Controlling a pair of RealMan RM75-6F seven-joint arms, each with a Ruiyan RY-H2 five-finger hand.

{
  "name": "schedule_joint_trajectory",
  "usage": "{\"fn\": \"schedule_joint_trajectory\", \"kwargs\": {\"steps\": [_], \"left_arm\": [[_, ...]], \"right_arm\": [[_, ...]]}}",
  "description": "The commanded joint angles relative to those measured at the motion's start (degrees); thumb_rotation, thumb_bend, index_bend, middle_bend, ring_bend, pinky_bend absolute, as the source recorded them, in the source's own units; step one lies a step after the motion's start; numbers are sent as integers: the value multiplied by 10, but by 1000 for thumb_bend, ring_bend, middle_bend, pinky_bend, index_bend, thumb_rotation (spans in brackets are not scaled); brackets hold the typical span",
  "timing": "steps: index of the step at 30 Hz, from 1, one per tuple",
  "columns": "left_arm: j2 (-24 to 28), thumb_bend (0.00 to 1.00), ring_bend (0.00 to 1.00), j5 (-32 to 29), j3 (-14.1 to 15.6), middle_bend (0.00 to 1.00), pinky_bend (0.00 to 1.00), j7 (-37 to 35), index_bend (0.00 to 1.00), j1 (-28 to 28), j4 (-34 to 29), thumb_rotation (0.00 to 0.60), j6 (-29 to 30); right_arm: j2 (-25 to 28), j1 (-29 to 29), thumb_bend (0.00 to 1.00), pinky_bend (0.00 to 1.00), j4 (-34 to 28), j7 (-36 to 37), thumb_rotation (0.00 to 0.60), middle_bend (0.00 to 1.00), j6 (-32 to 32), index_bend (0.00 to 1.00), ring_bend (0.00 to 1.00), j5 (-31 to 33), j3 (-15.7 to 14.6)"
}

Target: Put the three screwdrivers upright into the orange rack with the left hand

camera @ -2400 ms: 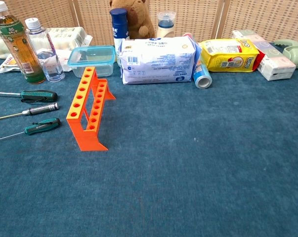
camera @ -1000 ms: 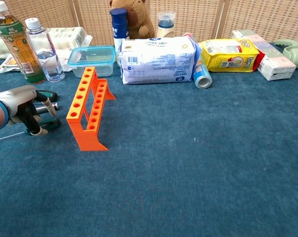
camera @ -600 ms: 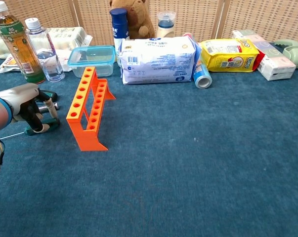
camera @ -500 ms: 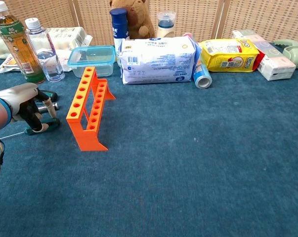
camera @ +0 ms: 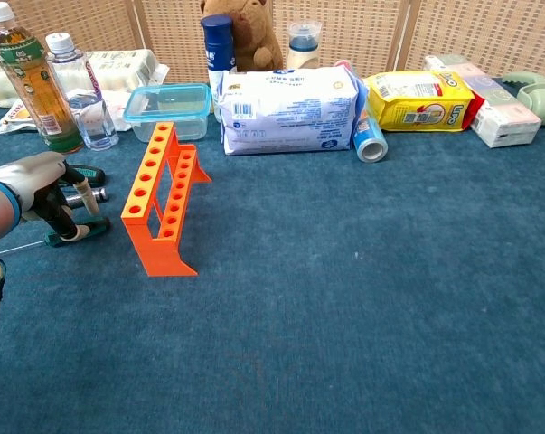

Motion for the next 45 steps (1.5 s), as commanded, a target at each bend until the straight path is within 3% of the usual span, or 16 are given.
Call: {"fn": "schedule_joint_trajectory", "kwargs": {"steps": [1,8,16,21,35,45], "left_arm": [[-4,339,976,4,3,977,951,4,457,0,6,600,5],[-13,323,976,1,4,978,950,12,457,1,17,600,5],[-15,139,976,2,4,977,950,21,457,3,18,600,8],[-8,88,976,6,1,978,950,17,457,7,11,600,5],[16,49,977,13,-4,977,950,27,457,13,-29,600,19],[2,91,976,1,-3,977,950,29,457,12,-11,600,12]], "right_arm": [[0,0,31,22,0,1,600,141,0,71,87,0,0],[1,0,31,23,0,2,600,141,-1,71,87,0,0],[1,0,31,23,0,3,600,141,-2,71,87,0,0],[1,0,32,23,1,4,600,141,-1,71,87,0,0],[1,1,31,23,0,3,600,141,-3,71,87,0,-1],[2,0,31,22,0,5,600,141,-2,71,87,1,-1]]}}
